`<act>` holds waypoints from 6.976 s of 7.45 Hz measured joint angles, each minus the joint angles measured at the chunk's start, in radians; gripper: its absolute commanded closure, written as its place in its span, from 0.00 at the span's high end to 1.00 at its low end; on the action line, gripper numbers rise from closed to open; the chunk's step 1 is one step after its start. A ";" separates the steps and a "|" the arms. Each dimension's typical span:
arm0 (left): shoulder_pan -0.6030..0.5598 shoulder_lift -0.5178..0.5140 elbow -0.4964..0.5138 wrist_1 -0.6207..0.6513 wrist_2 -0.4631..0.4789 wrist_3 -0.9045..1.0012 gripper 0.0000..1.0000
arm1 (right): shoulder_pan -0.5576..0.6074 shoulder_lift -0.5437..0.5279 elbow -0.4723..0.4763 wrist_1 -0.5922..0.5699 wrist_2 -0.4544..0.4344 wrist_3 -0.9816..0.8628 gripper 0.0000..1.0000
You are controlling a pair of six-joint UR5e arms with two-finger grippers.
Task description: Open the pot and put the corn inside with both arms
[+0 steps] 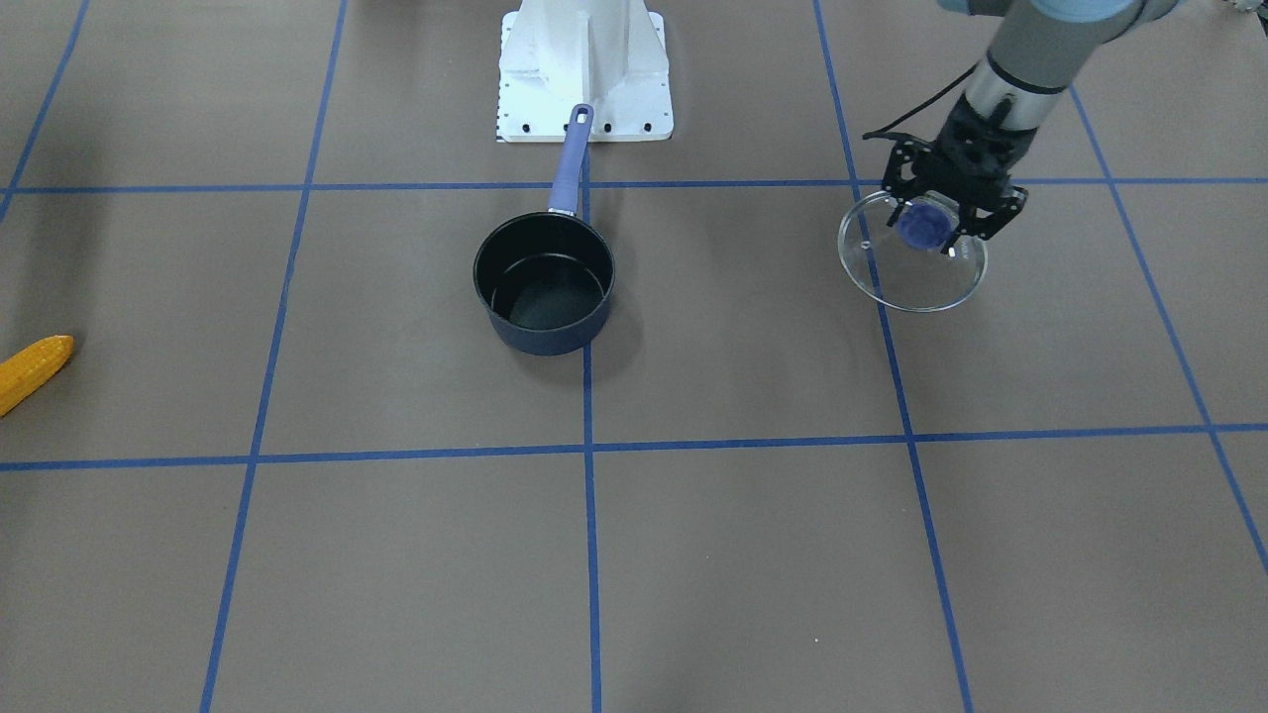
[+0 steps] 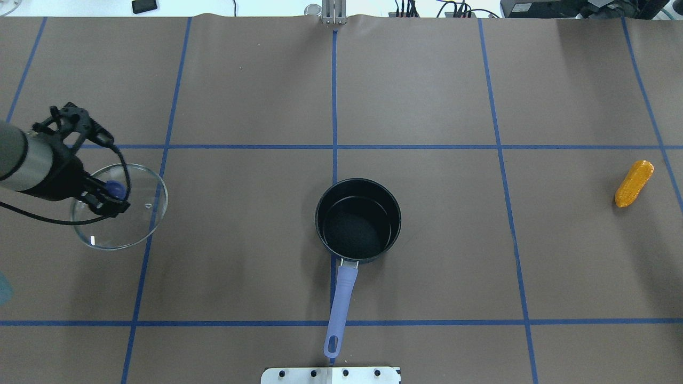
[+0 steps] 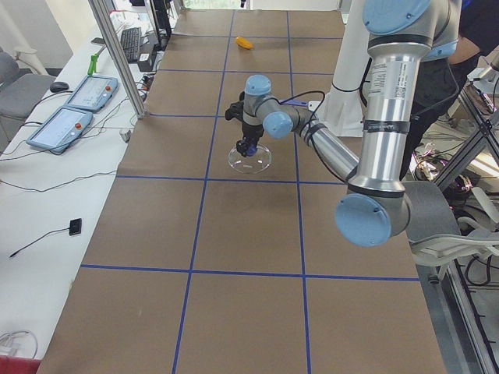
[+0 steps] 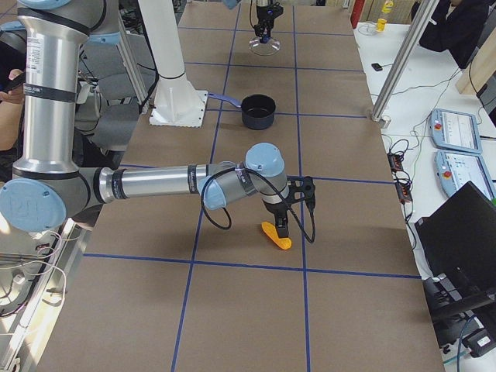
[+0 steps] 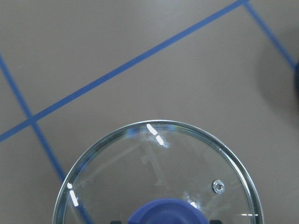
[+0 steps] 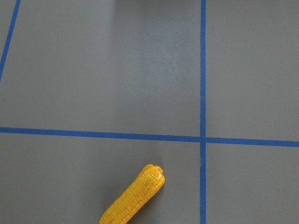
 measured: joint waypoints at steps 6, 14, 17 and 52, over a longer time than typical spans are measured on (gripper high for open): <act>-0.219 0.170 0.452 -0.509 -0.160 0.360 0.46 | 0.000 0.002 0.003 0.001 0.000 0.000 1.00; -0.463 0.099 0.462 -0.328 -0.292 0.335 0.98 | 0.000 0.004 0.004 0.001 0.000 0.000 1.00; -0.704 0.078 0.414 0.026 -0.325 0.443 0.98 | 0.000 0.003 0.003 0.001 0.003 0.001 1.00; -0.826 0.084 0.350 0.157 -0.341 0.435 0.98 | -0.515 0.057 -0.267 0.527 -0.530 0.739 0.00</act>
